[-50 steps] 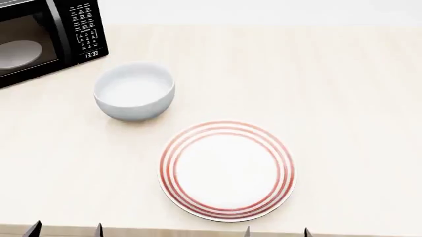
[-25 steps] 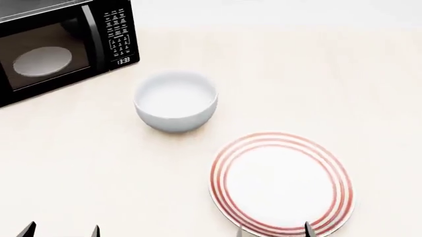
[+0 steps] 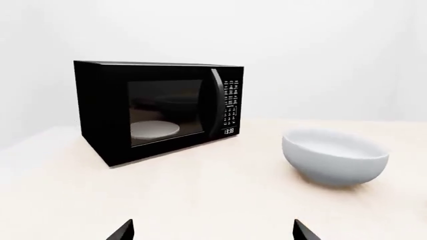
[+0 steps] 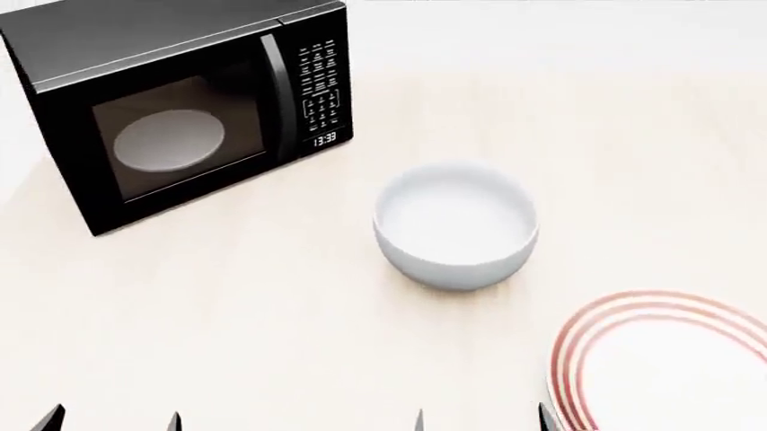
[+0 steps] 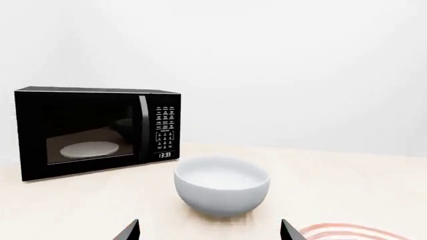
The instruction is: Open the microwave.
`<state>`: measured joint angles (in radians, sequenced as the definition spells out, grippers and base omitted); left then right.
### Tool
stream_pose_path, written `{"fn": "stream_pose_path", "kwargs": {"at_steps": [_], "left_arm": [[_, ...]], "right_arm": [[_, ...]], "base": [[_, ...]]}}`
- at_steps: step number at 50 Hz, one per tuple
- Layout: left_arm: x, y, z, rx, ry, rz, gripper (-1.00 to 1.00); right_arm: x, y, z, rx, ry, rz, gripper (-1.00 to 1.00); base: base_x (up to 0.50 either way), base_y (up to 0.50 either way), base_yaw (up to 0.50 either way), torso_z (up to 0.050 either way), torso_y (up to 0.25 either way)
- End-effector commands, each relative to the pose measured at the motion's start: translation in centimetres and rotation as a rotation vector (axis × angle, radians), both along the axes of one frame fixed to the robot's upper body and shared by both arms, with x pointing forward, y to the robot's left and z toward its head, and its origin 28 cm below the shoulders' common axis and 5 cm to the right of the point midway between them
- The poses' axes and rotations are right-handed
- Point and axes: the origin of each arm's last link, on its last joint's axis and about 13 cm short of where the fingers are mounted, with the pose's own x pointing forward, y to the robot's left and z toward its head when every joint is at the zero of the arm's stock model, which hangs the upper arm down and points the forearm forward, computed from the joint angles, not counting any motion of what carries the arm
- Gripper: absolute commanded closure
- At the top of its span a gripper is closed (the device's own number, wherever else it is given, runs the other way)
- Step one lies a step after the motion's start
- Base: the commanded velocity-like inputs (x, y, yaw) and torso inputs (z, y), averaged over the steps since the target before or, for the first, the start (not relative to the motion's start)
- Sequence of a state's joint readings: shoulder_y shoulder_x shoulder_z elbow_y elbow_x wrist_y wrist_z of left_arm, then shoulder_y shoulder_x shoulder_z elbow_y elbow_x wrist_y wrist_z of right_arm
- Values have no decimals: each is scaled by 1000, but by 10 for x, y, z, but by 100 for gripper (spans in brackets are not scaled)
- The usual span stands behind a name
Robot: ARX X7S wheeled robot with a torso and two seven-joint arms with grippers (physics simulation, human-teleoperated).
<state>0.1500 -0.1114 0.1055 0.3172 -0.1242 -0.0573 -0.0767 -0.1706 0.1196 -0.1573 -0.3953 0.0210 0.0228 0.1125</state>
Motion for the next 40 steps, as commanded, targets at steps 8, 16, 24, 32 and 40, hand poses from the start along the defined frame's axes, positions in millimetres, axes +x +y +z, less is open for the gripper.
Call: {"fn": "stream_pose_path", "kwargs": {"at_steps": [8, 16, 24, 32, 40], "left_arm": [[0, 0, -1, 3, 4, 1, -100], [0, 1, 0, 1, 2, 4, -100], [-1, 0, 0, 3, 1, -1, -100], [0, 0, 0, 6, -3, -1, -100], [0, 0, 0, 3, -2, -4, -100]], "right_arm": [[2, 3, -2, 4, 2, 30, -100], [3, 3, -4, 6, 8, 44, -100], [6, 2, -5, 19, 6, 44, -100], [8, 2, -7, 24, 9, 55, -100], [8, 3, -7, 24, 9, 57, -100]], "base": [[293, 500, 0, 0, 0], [334, 492, 0, 0, 0], [394, 432, 0, 0, 0], [494, 259, 0, 0, 0], [500, 214, 0, 0, 0]]}}
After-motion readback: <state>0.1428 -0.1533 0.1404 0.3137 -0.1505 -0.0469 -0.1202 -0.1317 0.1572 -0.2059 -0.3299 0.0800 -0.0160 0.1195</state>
